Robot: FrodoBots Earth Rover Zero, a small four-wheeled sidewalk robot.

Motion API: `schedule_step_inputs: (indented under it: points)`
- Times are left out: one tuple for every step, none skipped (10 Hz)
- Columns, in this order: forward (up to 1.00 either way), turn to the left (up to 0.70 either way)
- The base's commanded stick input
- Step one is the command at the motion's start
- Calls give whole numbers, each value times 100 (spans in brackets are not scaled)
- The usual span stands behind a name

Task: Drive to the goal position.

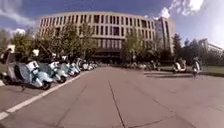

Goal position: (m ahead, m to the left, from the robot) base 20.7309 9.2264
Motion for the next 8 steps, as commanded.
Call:
schedule_step_inputs:
  points:
    - [70,0]
    - [70,0]
    - [70,0]
    - [70,0]
    - [70,0]
    - [70,0]
    - [70,0]
    - [70,0]
